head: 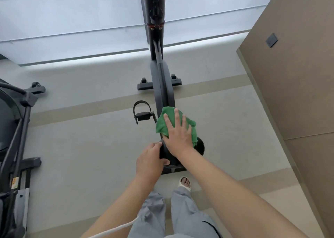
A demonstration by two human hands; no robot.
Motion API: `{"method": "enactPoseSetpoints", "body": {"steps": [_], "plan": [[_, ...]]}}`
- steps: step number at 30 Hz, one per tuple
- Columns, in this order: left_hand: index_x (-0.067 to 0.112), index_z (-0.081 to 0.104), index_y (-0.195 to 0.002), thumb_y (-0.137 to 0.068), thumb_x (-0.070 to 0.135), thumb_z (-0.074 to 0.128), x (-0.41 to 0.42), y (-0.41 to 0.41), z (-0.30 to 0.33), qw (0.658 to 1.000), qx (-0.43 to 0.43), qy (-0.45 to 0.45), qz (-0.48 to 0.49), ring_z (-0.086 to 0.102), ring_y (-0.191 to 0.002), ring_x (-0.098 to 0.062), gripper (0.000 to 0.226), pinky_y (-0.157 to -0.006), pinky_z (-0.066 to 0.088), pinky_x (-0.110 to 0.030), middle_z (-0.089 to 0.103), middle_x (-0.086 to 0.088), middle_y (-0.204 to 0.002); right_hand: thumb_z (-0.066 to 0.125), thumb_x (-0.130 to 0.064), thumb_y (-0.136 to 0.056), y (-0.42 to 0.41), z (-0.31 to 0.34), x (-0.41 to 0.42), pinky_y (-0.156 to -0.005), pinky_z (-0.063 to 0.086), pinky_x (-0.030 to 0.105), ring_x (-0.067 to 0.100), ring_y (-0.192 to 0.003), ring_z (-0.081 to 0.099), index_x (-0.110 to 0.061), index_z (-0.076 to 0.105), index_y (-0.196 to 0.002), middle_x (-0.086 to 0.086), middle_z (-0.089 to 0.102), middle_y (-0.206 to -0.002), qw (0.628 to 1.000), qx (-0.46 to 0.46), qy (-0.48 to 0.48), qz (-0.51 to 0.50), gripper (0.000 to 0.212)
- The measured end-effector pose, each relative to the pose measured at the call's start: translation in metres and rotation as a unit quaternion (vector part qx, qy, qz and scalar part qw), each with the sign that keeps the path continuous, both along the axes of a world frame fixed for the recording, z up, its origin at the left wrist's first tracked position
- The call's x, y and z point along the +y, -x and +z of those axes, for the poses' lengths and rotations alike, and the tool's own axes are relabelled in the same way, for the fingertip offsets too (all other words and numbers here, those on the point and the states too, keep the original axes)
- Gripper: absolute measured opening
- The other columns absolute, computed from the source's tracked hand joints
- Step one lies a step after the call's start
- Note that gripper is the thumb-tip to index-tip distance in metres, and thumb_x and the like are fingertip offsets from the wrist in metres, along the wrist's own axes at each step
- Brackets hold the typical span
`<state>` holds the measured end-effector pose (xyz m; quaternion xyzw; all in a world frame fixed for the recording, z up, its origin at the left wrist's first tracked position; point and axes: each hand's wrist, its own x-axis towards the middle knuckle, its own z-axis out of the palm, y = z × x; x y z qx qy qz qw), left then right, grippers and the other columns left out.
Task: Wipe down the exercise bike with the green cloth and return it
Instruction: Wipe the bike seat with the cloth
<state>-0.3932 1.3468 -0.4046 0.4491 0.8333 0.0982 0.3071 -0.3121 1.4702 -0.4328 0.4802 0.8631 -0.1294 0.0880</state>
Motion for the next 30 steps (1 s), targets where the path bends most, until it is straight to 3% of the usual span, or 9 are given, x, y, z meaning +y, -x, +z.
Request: {"method": "enactPoseSetpoints", "body": {"steps": [3, 6, 9, 14, 18, 20, 22, 26, 30], "plan": [[0.027, 0.054, -0.147, -0.083, 0.035, 0.082, 0.001, 0.002, -0.002, 1.0, -0.01, -0.006, 0.006, 0.06, -0.123, -0.019, 0.07, -0.085, 0.048, -0.034, 0.061, 0.01, -0.134, 0.049, -0.062, -0.1, 0.005, -0.002, 0.006, -0.11, 0.041, 0.066, 0.049, -0.153, 0.019, -0.035, 0.006, -0.167, 0.016, -0.006, -0.173, 1.0, -0.019, -0.003, 0.0, 0.084], [0.027, 0.052, -0.15, -0.085, 0.035, 0.081, 0.002, 0.004, -0.006, 1.0, -0.011, -0.007, 0.01, 0.059, -0.125, -0.018, 0.072, -0.088, 0.051, -0.035, 0.06, 0.009, -0.137, 0.058, -0.054, -0.099, 0.03, -0.001, 0.033, -0.094, 0.053, 0.055, 0.046, -0.134, 0.039, -0.032, 0.03, -0.158, 0.017, 0.015, -0.165, 0.999, -0.034, 0.014, -0.017, 0.069], [0.027, 0.051, -0.151, -0.086, 0.035, 0.08, 0.003, 0.005, -0.009, 1.0, -0.011, -0.003, 0.011, 0.058, -0.126, -0.018, 0.072, -0.089, 0.052, -0.036, 0.058, 0.01, -0.139, 0.063, -0.032, -0.096, 0.059, -0.005, 0.066, -0.078, 0.047, 0.043, 0.038, -0.114, 0.052, -0.021, 0.058, -0.132, 0.013, 0.045, -0.139, 0.999, -0.028, 0.036, -0.027, 0.038], [0.026, 0.051, -0.149, -0.086, 0.036, 0.08, 0.002, 0.002, -0.008, 1.0, 0.007, 0.0, 0.001, 0.059, -0.121, -0.02, 0.071, -0.085, 0.05, -0.036, 0.058, 0.008, -0.135, 0.059, -0.021, -0.087, 0.078, 0.004, 0.11, -0.077, 0.044, 0.033, 0.031, -0.104, 0.066, -0.021, 0.07, -0.111, 0.005, 0.066, -0.11, 0.989, -0.029, 0.146, -0.02, 0.027], [0.024, 0.052, -0.145, -0.086, 0.038, 0.081, 0.003, 0.001, -0.003, 1.0, 0.023, 0.014, -0.015, 0.059, -0.12, -0.021, 0.067, -0.081, 0.049, -0.037, 0.058, 0.007, -0.132, 0.061, -0.033, -0.09, 0.048, 0.006, 0.088, -0.089, 0.048, 0.038, 0.032, -0.115, 0.06, -0.03, 0.067, -0.128, 0.0, 0.056, -0.134, 0.989, 0.064, 0.135, -0.013, 0.039], [0.025, 0.051, -0.145, -0.086, 0.039, 0.08, 0.004, 0.002, 0.0, 0.999, 0.024, 0.02, -0.021, 0.058, -0.122, -0.02, 0.067, -0.081, 0.048, -0.036, 0.058, 0.007, -0.133, 0.066, -0.034, -0.091, 0.022, 0.004, 0.064, -0.095, 0.048, 0.043, 0.034, -0.127, 0.05, -0.032, 0.063, -0.136, -0.003, 0.045, -0.152, 0.984, 0.135, 0.116, -0.033, 0.045], [0.025, 0.051, -0.146, -0.087, 0.04, 0.08, 0.004, 0.002, 0.004, 0.999, 0.018, 0.018, -0.03, 0.059, -0.122, -0.02, 0.067, -0.083, 0.05, -0.036, 0.058, 0.007, -0.133, 0.068, -0.034, -0.091, -0.002, 0.005, 0.036, -0.103, 0.046, 0.048, 0.034, -0.14, 0.038, -0.037, 0.059, -0.143, -0.004, 0.032, -0.165, 0.985, 0.148, 0.082, -0.024, 0.053], [0.023, 0.05, -0.144, -0.088, 0.042, 0.079, 0.004, 0.005, 0.013, 0.998, 0.006, 0.019, -0.059, 0.058, -0.122, -0.019, 0.066, -0.088, 0.053, -0.035, 0.056, 0.007, -0.134, 0.065, -0.042, -0.094, -0.04, 0.012, -0.009, -0.117, 0.037, 0.053, 0.032, -0.149, 0.035, -0.04, 0.057, -0.148, -0.006, 0.029, -0.17, 0.985, 0.16, 0.05, -0.035, 0.054], [0.026, 0.048, -0.144, -0.086, 0.041, 0.081, 0.008, 0.018, 0.017, 0.991, 0.006, 0.017, -0.135, 0.054, -0.127, -0.018, 0.069, -0.093, 0.052, -0.035, 0.05, 0.008, -0.139, 0.065, -0.043, -0.094, -0.089, 0.006, -0.058, -0.123, 0.027, 0.062, 0.037, -0.157, 0.024, -0.045, 0.045, -0.155, -0.008, 0.026, -0.172, 0.973, 0.166, 0.041, -0.154, 0.064]]}}
